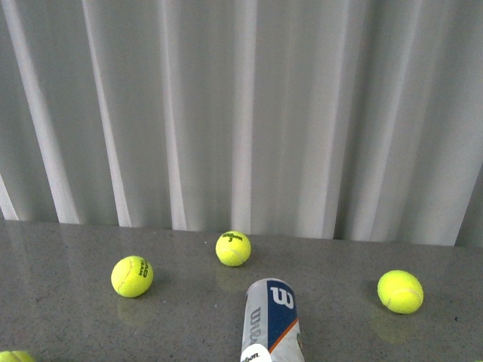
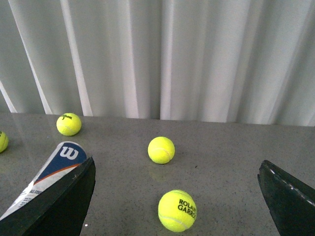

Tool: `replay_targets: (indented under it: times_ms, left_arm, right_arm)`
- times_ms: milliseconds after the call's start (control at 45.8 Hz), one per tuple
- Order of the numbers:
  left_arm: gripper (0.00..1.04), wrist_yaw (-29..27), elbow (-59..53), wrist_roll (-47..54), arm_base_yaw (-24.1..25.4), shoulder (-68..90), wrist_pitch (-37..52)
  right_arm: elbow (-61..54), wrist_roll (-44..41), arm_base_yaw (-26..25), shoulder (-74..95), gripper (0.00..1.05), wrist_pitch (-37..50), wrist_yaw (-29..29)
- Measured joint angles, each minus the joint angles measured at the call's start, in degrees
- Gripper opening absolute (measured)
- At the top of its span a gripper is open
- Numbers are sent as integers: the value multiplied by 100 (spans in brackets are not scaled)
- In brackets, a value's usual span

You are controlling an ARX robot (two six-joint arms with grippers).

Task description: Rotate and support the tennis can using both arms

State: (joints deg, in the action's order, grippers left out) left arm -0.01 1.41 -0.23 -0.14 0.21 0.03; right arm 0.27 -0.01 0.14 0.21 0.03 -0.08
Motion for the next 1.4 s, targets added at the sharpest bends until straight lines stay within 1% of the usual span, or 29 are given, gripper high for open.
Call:
replay_targets:
  times_ms: [589, 633, 655, 677, 720, 807, 895, 1026, 1244, 1397]
  left_arm:
    - [98, 0, 0, 0, 0, 0, 0]
    - [98, 0, 0, 0, 0, 0, 0]
    - [98, -2, 0, 0, 0, 0, 0]
    - [98, -2, 0, -2, 0, 0, 0]
    - [98, 2, 0, 0, 0, 0, 0]
    - [98, 0, 0, 0, 0, -4, 0]
    - [98, 0, 0, 0, 0, -2, 0]
    - [98, 0, 0, 0, 0, -2, 0]
    - [98, 0, 0, -2, 0, -2, 0]
    - [98, 0, 0, 0, 0, -2, 0]
  right_arm:
    - [0, 0, 0, 0, 98, 0, 0]
    - [15, 55, -20, 39, 98, -57, -76]
    - [203, 245, -17, 275, 98, -481, -317]
    - [337, 374, 11, 546, 98, -693, -328]
    - [581, 549, 146, 1237, 98, -763, -254]
    - [1012, 745, 448, 2551, 98, -420, -144]
    - [1742, 807, 852, 4531, 98, 240, -160]
    - [2900, 1056, 1202, 6878, 98, 199, -474]
    - [4629, 1683, 1655, 9202, 98, -61, -846]
    - [5292, 1845, 1858, 10078, 98, -192, -940]
